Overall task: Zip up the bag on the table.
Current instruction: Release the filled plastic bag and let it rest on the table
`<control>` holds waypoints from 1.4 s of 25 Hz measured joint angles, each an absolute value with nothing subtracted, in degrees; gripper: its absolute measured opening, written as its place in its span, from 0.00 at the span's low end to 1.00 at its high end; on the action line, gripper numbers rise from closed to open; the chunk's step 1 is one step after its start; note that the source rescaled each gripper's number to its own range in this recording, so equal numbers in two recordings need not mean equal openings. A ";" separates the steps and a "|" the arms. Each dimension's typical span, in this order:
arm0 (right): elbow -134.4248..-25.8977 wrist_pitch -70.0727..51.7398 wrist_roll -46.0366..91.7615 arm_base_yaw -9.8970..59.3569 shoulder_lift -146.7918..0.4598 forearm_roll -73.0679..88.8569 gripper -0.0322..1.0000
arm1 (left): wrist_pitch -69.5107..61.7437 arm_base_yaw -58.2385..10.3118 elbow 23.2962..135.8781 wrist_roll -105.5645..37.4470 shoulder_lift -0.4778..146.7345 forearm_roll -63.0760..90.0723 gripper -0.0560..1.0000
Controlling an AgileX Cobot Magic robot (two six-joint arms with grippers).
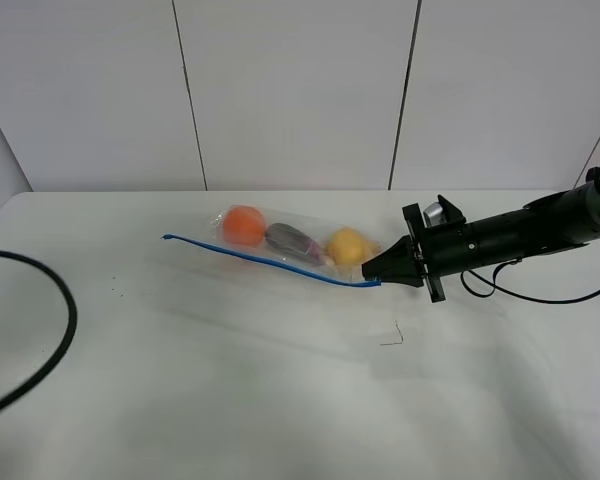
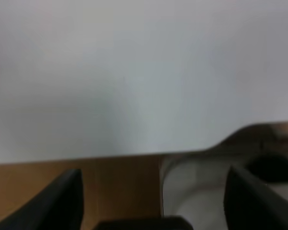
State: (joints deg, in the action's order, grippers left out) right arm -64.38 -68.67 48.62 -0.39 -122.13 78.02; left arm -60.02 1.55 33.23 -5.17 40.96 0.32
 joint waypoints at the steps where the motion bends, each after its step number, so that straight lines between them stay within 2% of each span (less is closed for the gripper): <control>1: -64.38 -68.67 48.62 -0.39 -122.13 77.98 0.03 | -59.38 1.55 31.59 -5.17 37.46 0.32 0.96; 9: -64.38 -68.69 48.62 -0.39 -122.13 77.91 0.03 | -59.99 1.55 28.69 -5.17 16.31 1.45 0.96; 14: -64.38 -68.69 48.62 -0.39 -122.13 77.84 0.03 | -60.10 1.55 28.45 -5.17 9.11 1.61 0.96; 35: -64.38 -68.41 48.62 -0.39 -122.13 77.84 0.03 | -60.10 0.73 28.34 -5.05 4.18 2.74 0.96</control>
State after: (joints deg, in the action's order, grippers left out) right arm -64.38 -68.41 48.62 -0.39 -122.13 77.84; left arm -60.10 0.73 28.34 -5.05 4.18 2.74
